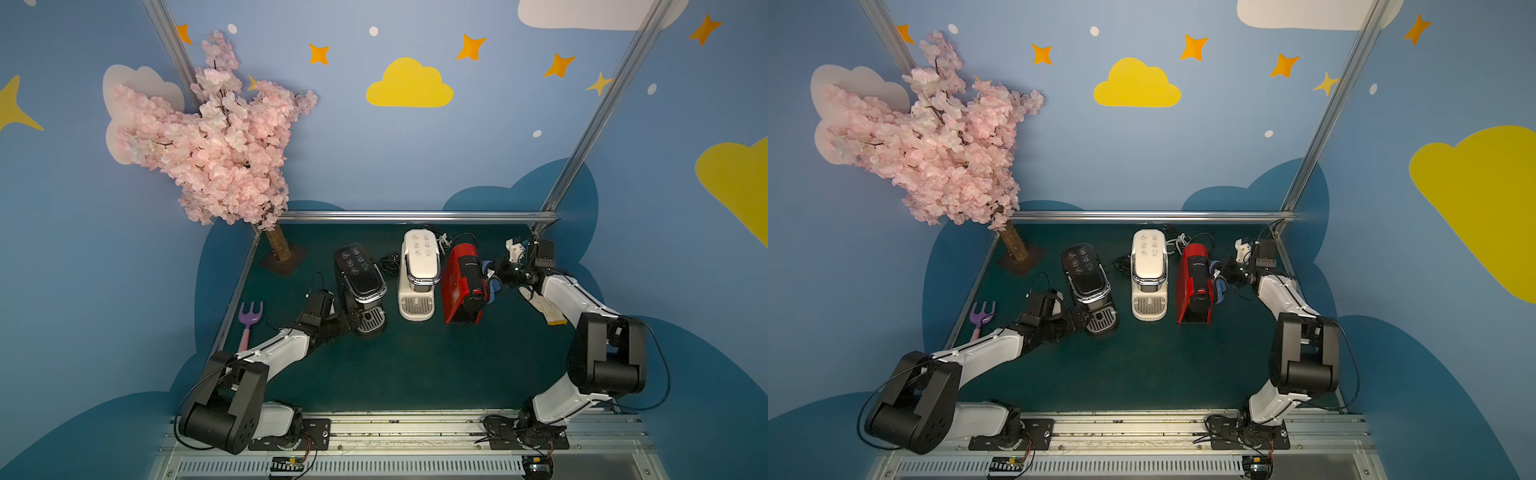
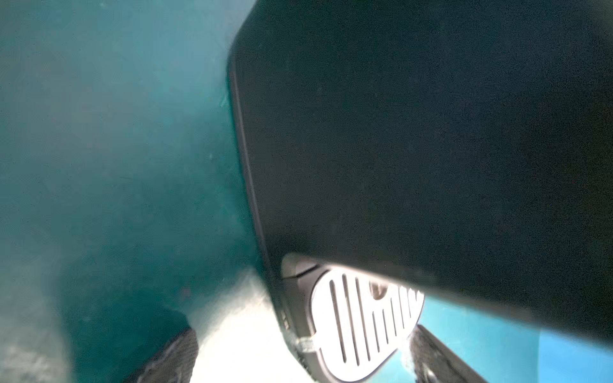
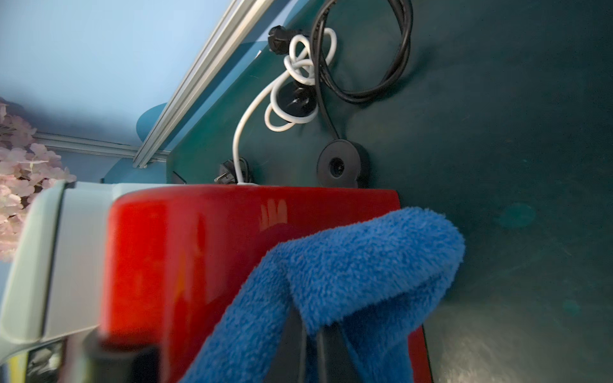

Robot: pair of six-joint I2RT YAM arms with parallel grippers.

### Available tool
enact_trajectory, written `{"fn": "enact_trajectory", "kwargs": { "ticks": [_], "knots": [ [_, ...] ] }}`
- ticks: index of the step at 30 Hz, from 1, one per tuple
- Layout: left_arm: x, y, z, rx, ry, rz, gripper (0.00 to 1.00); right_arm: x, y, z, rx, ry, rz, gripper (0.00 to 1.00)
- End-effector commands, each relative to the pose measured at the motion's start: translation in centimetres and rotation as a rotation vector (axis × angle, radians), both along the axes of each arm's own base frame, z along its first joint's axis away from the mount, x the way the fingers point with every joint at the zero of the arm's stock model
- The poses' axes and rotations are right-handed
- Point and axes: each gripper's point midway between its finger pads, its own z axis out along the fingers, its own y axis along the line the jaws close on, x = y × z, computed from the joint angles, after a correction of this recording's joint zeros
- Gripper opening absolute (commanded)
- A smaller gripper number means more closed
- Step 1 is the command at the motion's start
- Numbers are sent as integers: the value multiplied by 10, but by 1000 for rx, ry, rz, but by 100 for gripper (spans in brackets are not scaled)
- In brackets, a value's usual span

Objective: Wipe the surface of a coffee machine
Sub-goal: Wipe the dirt from the surface of the coffee machine.

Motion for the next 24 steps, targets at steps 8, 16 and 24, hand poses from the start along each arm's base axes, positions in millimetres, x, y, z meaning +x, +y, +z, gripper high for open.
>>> {"fn": "enact_trajectory", "kwargs": {
  "ticks": [8,16,24],
  "knots": [
    [13,8,-15,-5,66,105,100,-24,31,-53,109,136,88,0],
    [23,18,-33,-8,130,206,100,-39,34,-56,109,145,99,0],
    [29,45,-41,56,210,270,100,-49,38,-45,97,136,125,0]
  ]
}}
